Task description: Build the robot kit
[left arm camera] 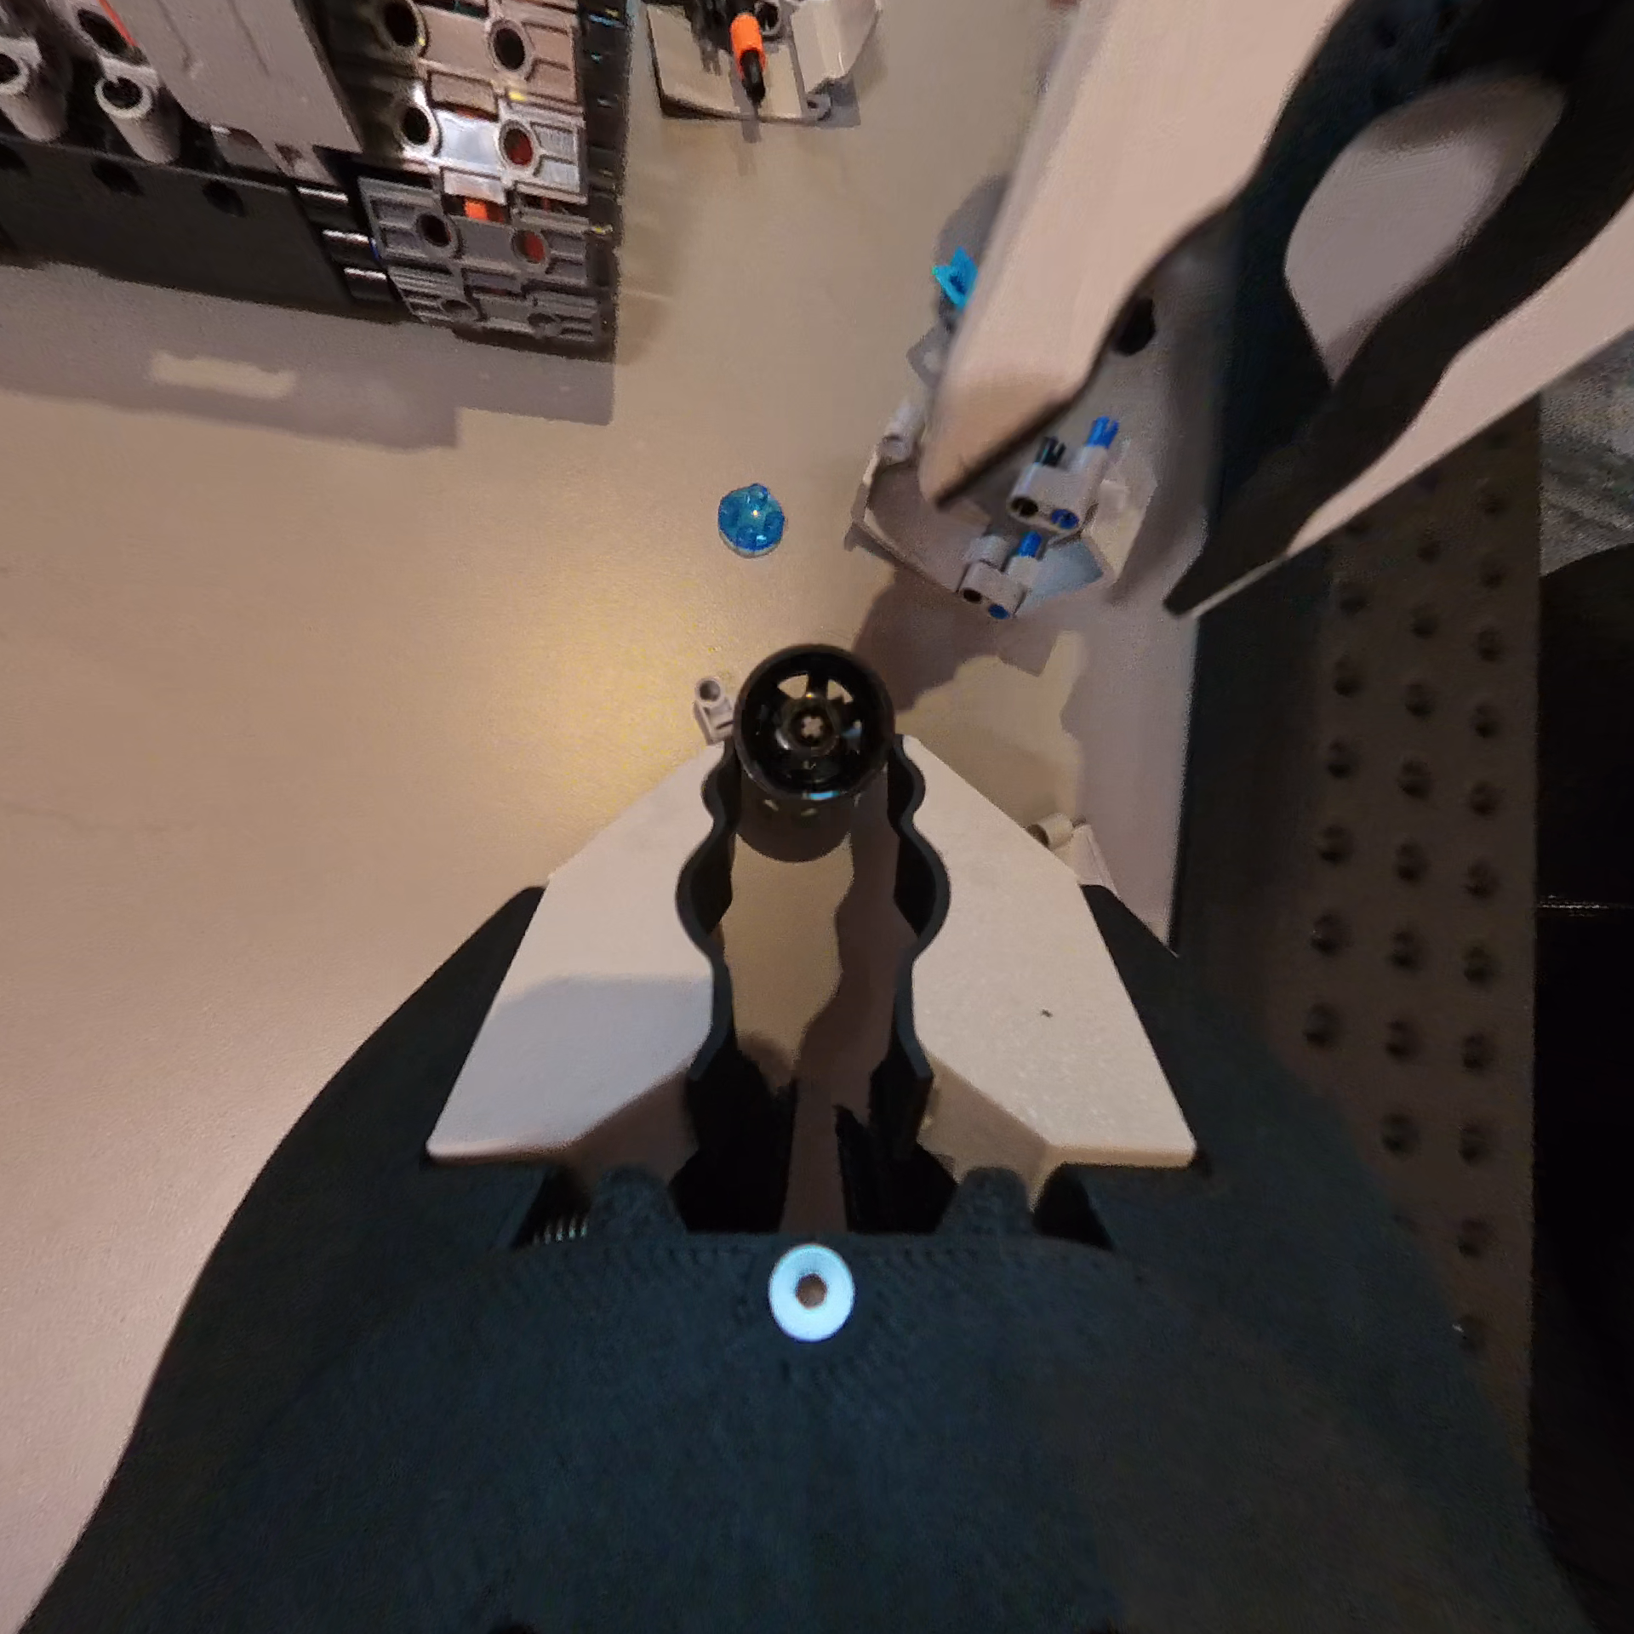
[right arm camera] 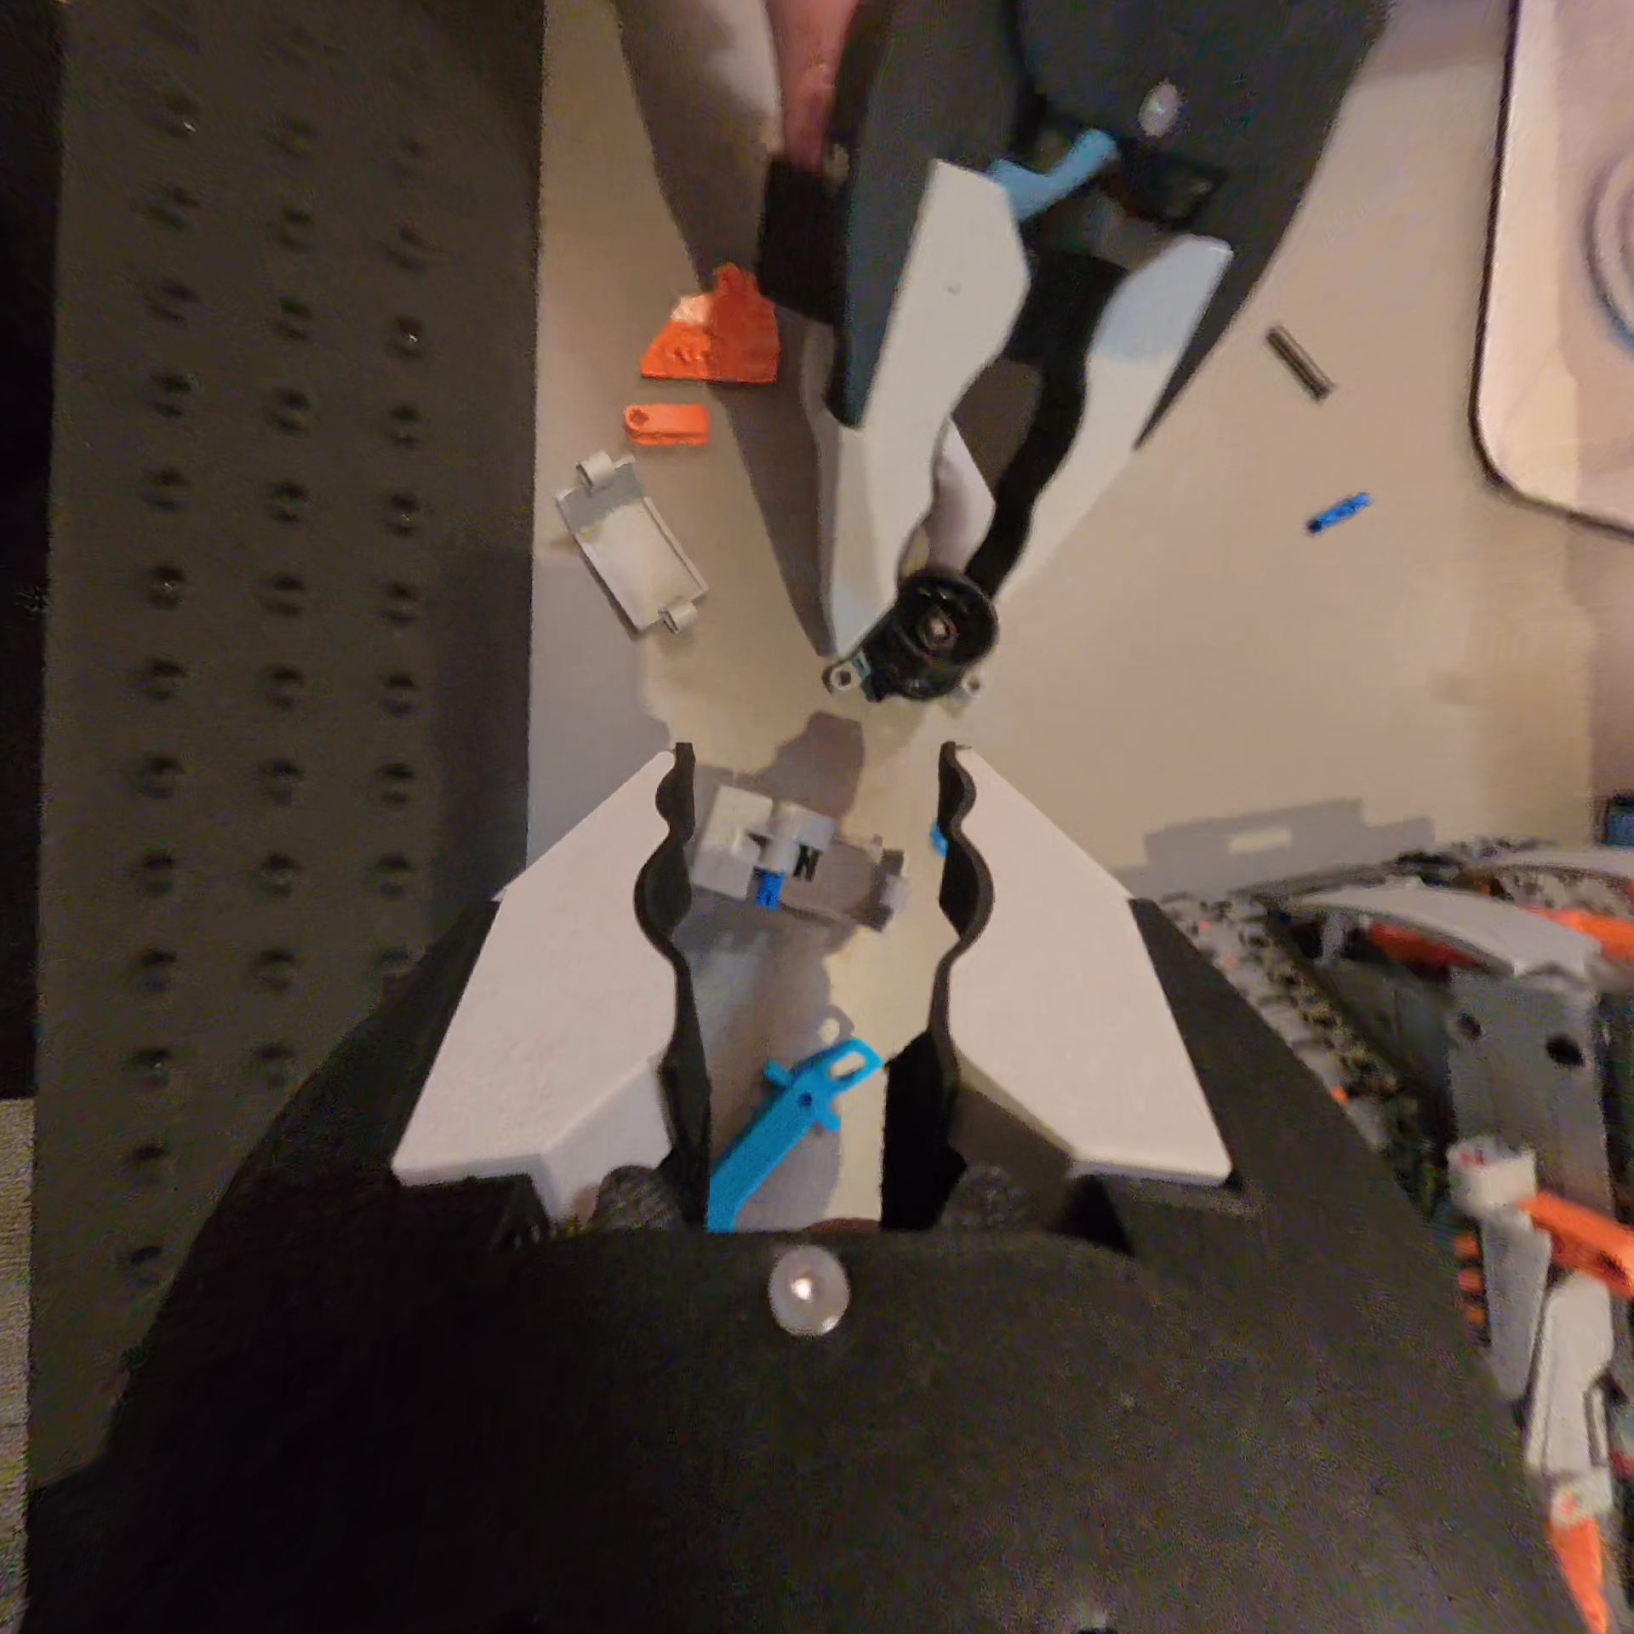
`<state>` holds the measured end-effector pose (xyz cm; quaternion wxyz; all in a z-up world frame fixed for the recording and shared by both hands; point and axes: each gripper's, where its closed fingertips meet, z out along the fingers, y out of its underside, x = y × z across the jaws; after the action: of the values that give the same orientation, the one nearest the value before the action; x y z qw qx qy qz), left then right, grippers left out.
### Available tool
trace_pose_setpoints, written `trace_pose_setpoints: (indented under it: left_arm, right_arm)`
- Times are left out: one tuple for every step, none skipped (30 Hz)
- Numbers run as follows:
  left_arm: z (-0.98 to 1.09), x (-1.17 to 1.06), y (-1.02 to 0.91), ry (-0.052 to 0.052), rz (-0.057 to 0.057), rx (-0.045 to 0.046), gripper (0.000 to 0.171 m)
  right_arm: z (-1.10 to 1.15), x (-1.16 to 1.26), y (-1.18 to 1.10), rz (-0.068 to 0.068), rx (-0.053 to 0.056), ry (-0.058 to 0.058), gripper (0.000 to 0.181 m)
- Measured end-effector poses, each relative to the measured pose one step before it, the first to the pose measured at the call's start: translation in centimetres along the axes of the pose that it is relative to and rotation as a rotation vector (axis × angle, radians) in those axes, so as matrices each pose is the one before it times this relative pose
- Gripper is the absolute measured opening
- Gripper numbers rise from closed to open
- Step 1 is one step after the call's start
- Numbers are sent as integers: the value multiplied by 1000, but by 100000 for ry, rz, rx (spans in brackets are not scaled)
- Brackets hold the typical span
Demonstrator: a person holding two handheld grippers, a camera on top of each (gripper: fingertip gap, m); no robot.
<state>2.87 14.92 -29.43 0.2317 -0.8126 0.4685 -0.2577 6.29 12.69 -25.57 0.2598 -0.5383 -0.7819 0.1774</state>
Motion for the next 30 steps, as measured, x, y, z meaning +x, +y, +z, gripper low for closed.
trace_pose_setpoints:
  left_arm:
    - [193, 130, 271, -563, 1065, -1486, 32]
    - [203, 244, 313, -281, 2396, -1744, 39]
    - [-2, 397, -28, 845, 2809, 377, 47]
    - [-29, 285, 95, 1162, 707, -900, 53]
    - [-101, 106, 13, 631, 479, -366, 56]
    - [-154, -62, -123, -256, 862, 668, 58]
    - [-173, -27, -130, -2, 676, 861, 61]
    - [-149, -13, -64, 76, 224, 417, 63]
    - [-171, -123, -170, -686, 255, 1047, 63]
    - [-194, -90, -229, -650, 604, 1357, 63]
    - [-213, 30, -248, -393, 1293, 1175, 64]
    - [-253, -88, -335, -1661, 1989, 1521, 64]
    - [-274, -195, -398, -2483, 1992, 1666, 64]
    - [-248, -53, -373, -1460, 1546, 1356, 63]
    - [-218, 102, -379, -503, 1516, 1554, 62]
    - [-203, 159, -477, -362, 2026, 2235, 61]
    - [-204, 194, -573, -523, 2515, 2827, 59]
    - [-182, 293, -577, -230, 2536, 2557, 59]
    - [-144, 373, -565, -257, 3151, 2210, 59]
    - [-157, 251, -671, -1855, 4340, 2589, 59]
    - [-158, 182, -527, -2416, 4628, 1436, 59]
    - [-140, 25, -387, -2705, 3216, 94, 60]
    - [-178, -65, -454, -2557, 2213, 895, 60]
    - [-256, -68, -685, -1944, 1253, 2990, 59]
    - [-258, 189, -747, 930, -1134, 3660, 57]
    - [-176, 223, -671, 2419, -3595, 3544, 57]
    - [-157, 117, -681, 2105, -4087, 4054, 57]
    - [-192, 22, -719, 1619, -3522, 4915, 55]
    - [-274, -49, -728, 755, -2414, 5114, 51]
    - [-356, -222, -833, -1455, -612, 5746, 50]
  right_arm:
    - [-44, 231, 693, 2715, -2775, 842, 60]
    - [222, 124, 866, 2748, -4016, 307, 67]
    - [392, -68, 812, 2026, -3726, -837, 70]
    - [452, -236, 648, 1499, -2752, -1735, 71]
    - [428, -135, 400, 1171, -1607, -1161, 70]
    - [350, 45, 238, 1097, -876, 59, 66]
    - [260, 35, 205, 1425, -926, -229, 62]
    - [111, 82, 85, 1089, -187, 231, 60]
    - [-42, 23, -56, 585, 914, 39, 56]
    - [-139, 26, -108, 672, 1797, -184, 51]
    - [-216, -32, -195, 730, 2853, -851, 48]
    - [-250, -110, -344, 512, 4152, -1356, 44]
    - [-306, -131, -413, 508, 4696, -1413, 44]
    - [-294, -38, -282, 1150, 3417, -885, 44]
    - [-246, 31, -156, 1093, 2051, -225, 45]
    - [-216, 32, -229, 1079, 2437, -177, 45]
    - [-218, -94, -376, 2143, 3407, -1537, 44]
    - [-244, -131, -482, 2736, 4270, -2272, 44]
    - [-354, -36, -585, 2413, 5231, -1945, 45]
    - [-483, 71, -802, 2378, 6559, -1377, 45]
    - [-602, 118, -970, 2194, 7347, -893, 44]
    - [-685, 66, -1076, 885, 7553, -620, 44]
    - [-697, 0, -1169, -1210, 7591, 320, 45]
    - [-631, -77, -1178, -2570, 6909, 781, 44]
    - [-467, -211, -1061, -3345, 5411, 657, 44]
    - [-311, -103, -899, -4174, 3807, 1840, 44]
    - [-145, 6, -715, -5620, 2351, 3332, 44]
    - [-63, 116, -599, -6875, 1225, 4507, 44]
    - [-1, 125, -528, -6535, 652, 4483, 45]
    - [61, 225, -363, -4276, -512, 4241, 45]
